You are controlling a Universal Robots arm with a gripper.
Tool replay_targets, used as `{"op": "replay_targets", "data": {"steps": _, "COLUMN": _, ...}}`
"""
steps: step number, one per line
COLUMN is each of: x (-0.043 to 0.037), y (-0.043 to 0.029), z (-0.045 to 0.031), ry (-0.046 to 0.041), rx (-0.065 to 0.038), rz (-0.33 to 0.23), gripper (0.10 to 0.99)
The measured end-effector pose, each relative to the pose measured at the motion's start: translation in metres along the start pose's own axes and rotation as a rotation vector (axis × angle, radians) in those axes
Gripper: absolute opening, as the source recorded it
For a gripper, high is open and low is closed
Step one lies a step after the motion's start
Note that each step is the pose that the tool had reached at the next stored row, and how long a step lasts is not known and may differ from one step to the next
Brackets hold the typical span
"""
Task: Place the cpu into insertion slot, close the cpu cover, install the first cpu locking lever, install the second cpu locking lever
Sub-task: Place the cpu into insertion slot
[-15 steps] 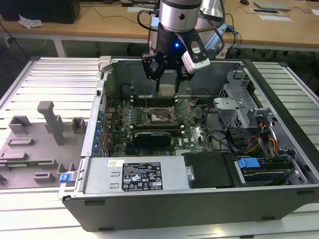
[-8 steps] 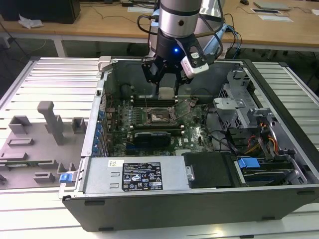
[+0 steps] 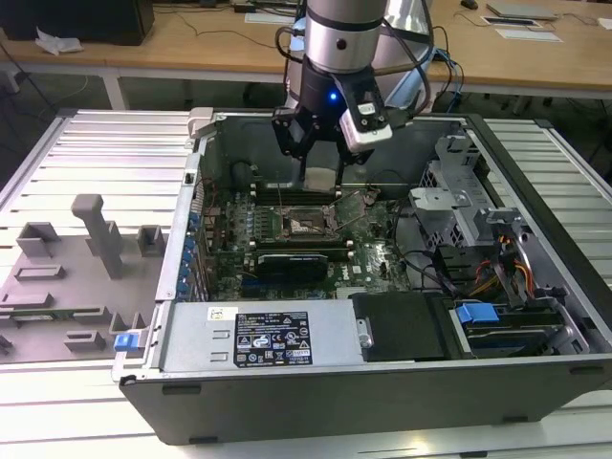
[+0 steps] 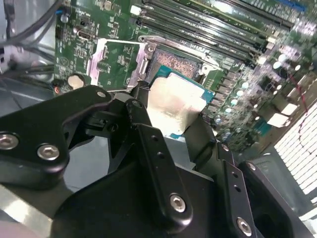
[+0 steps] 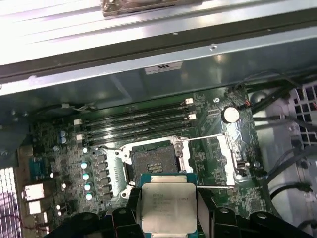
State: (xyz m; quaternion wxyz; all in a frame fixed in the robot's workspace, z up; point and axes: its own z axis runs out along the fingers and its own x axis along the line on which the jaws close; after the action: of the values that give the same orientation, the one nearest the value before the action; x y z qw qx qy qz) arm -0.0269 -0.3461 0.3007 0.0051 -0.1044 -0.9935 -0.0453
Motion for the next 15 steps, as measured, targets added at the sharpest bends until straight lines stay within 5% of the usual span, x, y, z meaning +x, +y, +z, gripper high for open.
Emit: {"op": "replay_targets", "data": {"steps": 15, "x": -0.0001, "y": -0.0003, "z": 0.0040, "ry": -0.0270, "rx": -0.006, "rz": 0.302, "gripper": 0.541}}
